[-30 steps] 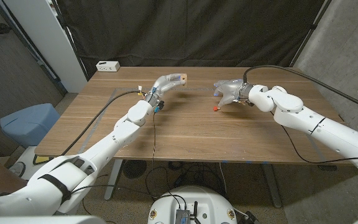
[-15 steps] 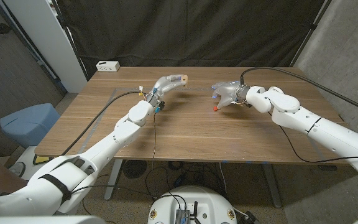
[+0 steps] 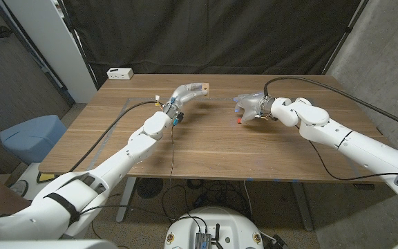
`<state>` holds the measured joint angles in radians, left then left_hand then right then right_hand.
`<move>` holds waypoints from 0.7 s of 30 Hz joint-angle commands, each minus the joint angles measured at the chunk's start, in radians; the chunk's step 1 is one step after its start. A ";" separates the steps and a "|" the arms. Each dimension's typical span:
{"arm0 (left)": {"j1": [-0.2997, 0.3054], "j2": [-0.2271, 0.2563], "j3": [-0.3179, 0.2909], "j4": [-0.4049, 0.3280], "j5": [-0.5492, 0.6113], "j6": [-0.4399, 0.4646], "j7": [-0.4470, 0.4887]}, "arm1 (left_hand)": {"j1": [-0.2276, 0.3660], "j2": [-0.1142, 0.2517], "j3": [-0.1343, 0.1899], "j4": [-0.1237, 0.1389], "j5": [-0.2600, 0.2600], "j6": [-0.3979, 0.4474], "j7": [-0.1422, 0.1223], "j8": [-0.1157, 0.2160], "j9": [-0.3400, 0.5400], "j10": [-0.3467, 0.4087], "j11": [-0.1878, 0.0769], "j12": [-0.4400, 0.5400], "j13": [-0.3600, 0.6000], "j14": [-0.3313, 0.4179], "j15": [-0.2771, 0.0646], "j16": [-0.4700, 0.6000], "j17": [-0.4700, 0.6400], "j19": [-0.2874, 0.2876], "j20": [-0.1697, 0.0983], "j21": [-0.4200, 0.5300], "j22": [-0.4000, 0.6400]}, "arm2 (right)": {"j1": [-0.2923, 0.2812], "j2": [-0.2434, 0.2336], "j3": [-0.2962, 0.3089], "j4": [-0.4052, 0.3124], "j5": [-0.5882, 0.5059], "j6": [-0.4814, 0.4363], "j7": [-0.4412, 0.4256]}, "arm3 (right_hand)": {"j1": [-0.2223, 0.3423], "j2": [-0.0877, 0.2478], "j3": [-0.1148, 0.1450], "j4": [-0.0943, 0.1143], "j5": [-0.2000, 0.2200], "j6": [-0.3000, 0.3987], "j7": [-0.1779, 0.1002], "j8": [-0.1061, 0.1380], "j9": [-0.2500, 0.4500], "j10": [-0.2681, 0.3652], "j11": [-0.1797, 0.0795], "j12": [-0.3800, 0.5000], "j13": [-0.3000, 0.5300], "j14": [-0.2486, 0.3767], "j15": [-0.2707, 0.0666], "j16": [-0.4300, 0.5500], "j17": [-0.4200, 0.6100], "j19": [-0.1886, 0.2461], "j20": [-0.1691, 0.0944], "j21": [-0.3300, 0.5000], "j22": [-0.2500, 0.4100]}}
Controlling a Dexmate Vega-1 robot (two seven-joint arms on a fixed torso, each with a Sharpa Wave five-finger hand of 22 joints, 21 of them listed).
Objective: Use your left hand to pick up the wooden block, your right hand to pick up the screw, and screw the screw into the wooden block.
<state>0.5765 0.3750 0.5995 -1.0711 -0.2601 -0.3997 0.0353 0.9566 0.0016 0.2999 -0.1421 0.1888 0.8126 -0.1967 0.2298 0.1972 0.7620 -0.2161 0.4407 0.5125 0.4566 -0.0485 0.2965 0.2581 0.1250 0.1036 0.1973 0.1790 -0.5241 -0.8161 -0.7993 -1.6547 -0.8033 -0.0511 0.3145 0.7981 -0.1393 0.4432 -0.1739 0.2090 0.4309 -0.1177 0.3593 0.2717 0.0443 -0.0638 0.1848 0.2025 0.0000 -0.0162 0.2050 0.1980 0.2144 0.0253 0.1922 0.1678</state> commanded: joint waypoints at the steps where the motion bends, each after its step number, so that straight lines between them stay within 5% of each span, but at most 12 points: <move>1: -0.005 -0.006 0.002 0.018 -0.004 -0.009 -0.006 | 0.006 0.010 -0.004 -0.001 0.007 0.010 0.001 0.001 0.005 0.001 -0.003 0.000 0.005 -0.005 -0.116 0.005 0.005 -0.001 0.000 0.005 0.004 | 0.007 0.013 -0.011 0.033 -0.004 0.017 -0.025 | 0.015 0.003 0.011 -0.001 0.005 0.011 0.000 0.014 0.005 0.005 0.006 0.009 0.003 0.008 -0.006 0.004 0.003 0.011 -0.001 0.003 0.003; 21: -0.013 -0.011 0.006 0.034 -0.005 -0.001 -0.008 | 0.007 0.013 -0.008 -0.001 0.008 0.010 0.001 0.000 0.005 0.002 -0.003 -0.003 0.008 -0.005 -0.118 0.008 0.008 -0.001 -0.002 0.006 0.004 | 0.017 0.031 -0.032 0.085 -0.009 0.034 -0.071 | 0.027 -0.003 0.015 0.001 0.003 0.030 0.006 0.043 0.025 0.010 0.015 0.012 0.006 0.020 -0.010 0.008 0.006 0.023 -0.009 0.004 0.003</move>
<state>0.5679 0.3660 0.6023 -1.0453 -0.2651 -0.4060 0.0285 0.9605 0.0055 0.2982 -0.1438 0.1928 0.8147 -0.1946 0.2258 0.1979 0.7603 -0.2144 0.4394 0.5173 0.4566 -0.0485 0.2964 0.2627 0.1251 0.1036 0.1973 0.1789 -0.5106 -0.7920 -0.8204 -1.5928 -0.8069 -0.0257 0.2727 0.8140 -0.1447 0.4509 -0.1743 0.2090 0.4522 -0.1181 0.3963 0.2906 0.0534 -0.0512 0.1925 0.2024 0.0145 -0.0233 0.2050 0.2022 0.2306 0.0162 0.1923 0.1678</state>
